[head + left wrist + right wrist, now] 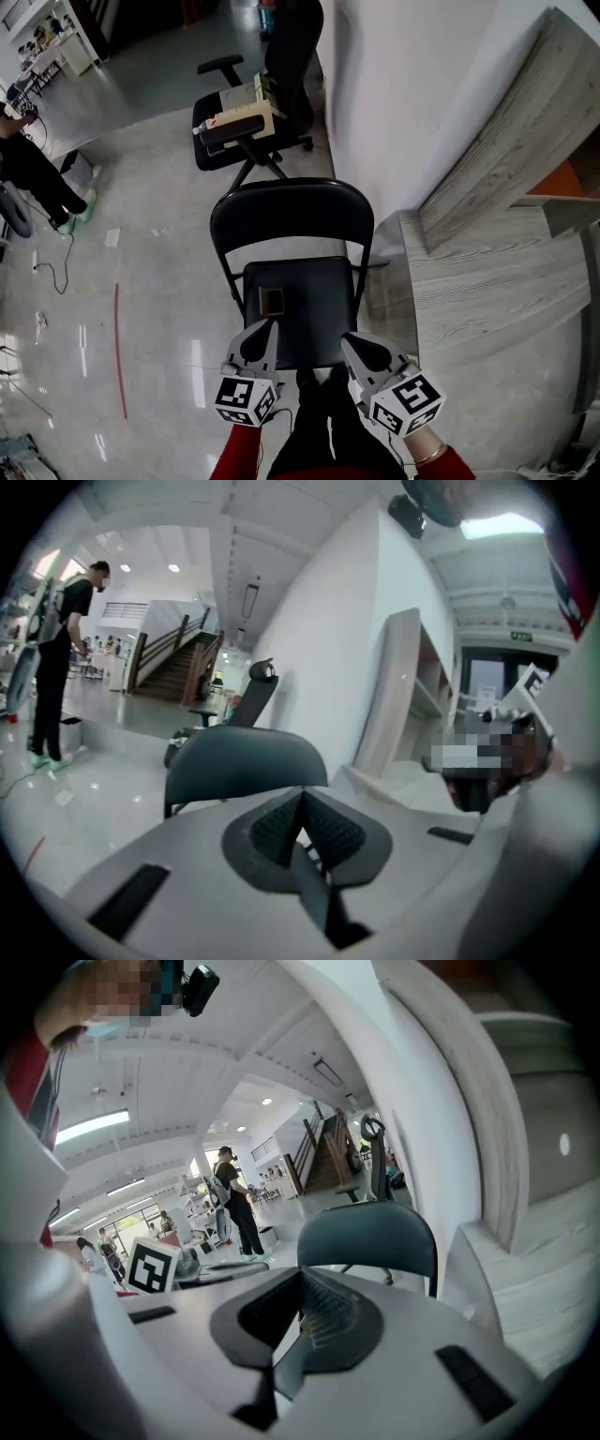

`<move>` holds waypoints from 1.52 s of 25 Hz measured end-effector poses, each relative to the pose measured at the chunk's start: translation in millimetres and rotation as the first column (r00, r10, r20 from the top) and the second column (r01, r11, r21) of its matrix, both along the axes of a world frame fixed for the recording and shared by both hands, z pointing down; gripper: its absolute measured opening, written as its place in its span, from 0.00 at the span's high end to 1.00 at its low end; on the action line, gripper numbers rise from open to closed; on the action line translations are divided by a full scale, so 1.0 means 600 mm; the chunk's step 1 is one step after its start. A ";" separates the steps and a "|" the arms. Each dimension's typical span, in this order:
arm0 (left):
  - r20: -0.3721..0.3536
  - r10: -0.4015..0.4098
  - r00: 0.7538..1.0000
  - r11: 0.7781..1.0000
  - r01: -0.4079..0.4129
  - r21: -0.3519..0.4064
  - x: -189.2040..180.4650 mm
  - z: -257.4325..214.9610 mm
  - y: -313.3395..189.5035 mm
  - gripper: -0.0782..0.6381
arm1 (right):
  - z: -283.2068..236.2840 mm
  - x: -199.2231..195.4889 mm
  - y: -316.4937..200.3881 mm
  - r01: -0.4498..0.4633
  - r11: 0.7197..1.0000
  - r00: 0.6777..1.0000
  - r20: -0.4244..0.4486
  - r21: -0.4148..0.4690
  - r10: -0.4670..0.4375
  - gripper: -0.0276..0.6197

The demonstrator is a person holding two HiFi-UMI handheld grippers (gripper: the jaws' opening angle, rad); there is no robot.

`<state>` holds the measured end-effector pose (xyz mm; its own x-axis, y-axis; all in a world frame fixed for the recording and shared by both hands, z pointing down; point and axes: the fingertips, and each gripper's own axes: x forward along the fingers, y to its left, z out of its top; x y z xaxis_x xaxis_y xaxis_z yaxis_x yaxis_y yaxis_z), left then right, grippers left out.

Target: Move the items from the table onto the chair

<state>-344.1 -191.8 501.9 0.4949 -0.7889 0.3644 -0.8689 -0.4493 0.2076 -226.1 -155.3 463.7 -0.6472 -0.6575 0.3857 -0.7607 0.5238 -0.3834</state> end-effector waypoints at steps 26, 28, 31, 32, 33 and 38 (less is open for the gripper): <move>-0.104 0.316 0.943 0.942 -0.299 0.153 0.100 -0.204 0.095 0.88 | -0.138 0.078 0.068 -0.046 0.977 0.999 0.011 0.208 0.045 0.94; -0.098 0.313 0.945 0.944 -0.298 0.141 0.098 -0.197 0.096 0.88 | -0.134 0.074 0.068 -0.045 0.981 0.999 0.024 0.191 0.041 0.94; -0.095 0.309 0.946 0.946 -0.296 0.128 0.102 -0.188 0.096 0.88 | -0.129 0.071 0.068 -0.036 0.983 0.999 0.025 0.178 0.032 0.94; -0.093 0.307 0.947 0.947 -0.295 0.125 0.102 -0.186 0.096 0.88 | -0.128 0.070 0.069 -0.032 0.984 0.999 0.020 0.176 0.029 0.94; -0.089 0.305 0.948 0.948 -0.293 0.122 0.101 -0.185 0.096 0.88 | -0.127 0.069 0.070 -0.027 0.984 1.000 0.014 0.175 0.025 0.94; -0.089 0.283 0.955 0.955 -0.272 0.117 0.097 -0.181 0.091 0.88 | -0.123 0.064 0.065 0.004 0.985 1.000 -0.009 0.172 -0.003 0.94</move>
<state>-285.8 -137.5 393.2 0.7302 -0.6453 0.2245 -0.6832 -0.6931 0.2299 -187.9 -116.5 390.2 -0.6468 -0.7123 0.2726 -0.7616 0.5840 -0.2809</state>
